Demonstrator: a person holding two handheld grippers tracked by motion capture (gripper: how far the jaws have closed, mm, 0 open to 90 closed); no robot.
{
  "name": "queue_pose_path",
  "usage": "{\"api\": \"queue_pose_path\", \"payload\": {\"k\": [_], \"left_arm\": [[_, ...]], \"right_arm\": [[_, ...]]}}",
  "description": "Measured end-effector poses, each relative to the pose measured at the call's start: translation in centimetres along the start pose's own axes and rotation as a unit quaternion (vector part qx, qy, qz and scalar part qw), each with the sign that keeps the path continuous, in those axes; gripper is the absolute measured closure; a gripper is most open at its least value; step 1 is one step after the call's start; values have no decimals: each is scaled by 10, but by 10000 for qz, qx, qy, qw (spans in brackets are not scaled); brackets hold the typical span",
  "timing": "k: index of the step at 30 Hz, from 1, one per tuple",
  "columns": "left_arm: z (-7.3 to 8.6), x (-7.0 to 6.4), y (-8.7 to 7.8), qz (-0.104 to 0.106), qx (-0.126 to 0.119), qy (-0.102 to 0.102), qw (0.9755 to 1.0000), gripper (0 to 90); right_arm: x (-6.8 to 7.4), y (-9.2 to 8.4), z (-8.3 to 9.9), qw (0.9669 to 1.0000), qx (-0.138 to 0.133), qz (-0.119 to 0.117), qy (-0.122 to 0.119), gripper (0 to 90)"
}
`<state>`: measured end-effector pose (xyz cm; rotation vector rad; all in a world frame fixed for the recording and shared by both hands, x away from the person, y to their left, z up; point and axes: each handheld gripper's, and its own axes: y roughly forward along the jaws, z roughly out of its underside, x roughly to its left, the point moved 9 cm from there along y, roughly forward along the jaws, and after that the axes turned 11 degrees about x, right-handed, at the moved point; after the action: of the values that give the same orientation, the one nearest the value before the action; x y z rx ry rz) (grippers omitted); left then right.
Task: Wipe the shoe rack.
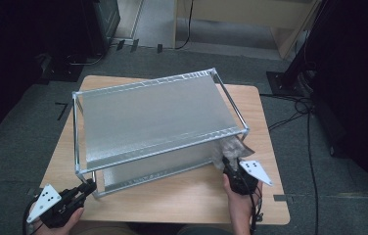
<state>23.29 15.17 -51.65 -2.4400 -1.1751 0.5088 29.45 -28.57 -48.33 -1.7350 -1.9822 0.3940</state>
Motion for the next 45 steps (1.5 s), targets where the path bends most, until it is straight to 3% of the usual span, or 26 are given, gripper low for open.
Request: {"api": "queue_pose_path", "payload": {"k": [2, 4, 6, 9, 12, 16, 18, 23, 25, 27, 30, 36, 41, 45], "left_arm": [[0, 0, 0, 1, 0, 3, 10000, 785], [0, 0, 0, 11, 0, 6, 10000, 785], [0, 0, 0, 12, 3, 11, 10000, 785], [0, 0, 0, 1, 8, 15, 10000, 786], [0, 0, 0, 9, 6, 10, 10000, 786], [0, 0, 0, 29, 1, 19, 10000, 786], [0, -1, 0, 39, -1, 22, 10000, 785], [0, -1, 0, 48, -1, 23, 10000, 786], [0, -1, 0, 48, -1, 18, 10000, 785], [0, -1, 0, 55, 0, 25, 10000, 785], [1, -2, 1, 74, 4, 16, 10000, 784], [1, -5, 2, 114, 28, 59, 9999, 785], [1, -5, 2, 133, 24, 49, 9999, 784], [1, -6, 2, 150, 34, 68, 9999, 784]], "right_arm": [[-2, -12, -17, 9992, -378, 20, 149, 664], [-3, -15, -22, 9988, -454, 14, 180, 659], [-3, -7, -14, 9996, -258, 10, 151, 656], [-11, 15, 12, 9991, 283, 227, 229, 656], [-20, 32, 33, 9947, 753, 229, 668, 657], [-26, 38, 40, 9903, 894, 207, 1045, 657], [-23, 34, 33, 9918, 771, 132, 1013, 655], [-7, 9, -6, 9969, -75, -72, 775, 648], [-3, -3, -19, 9963, -412, -97, 754, 646], [0, -8, -25, 9953, -518, -159, 805, 644], [7, -7, -24, 9964, -493, -215, 658, 641], [43, 11, -8, 9985, -167, -521, 18, 639], [65, 41, 20, 9962, 447, -723, -206, 636], [83, 63, 47, 9916, 945, -773, -427, 633]]}}
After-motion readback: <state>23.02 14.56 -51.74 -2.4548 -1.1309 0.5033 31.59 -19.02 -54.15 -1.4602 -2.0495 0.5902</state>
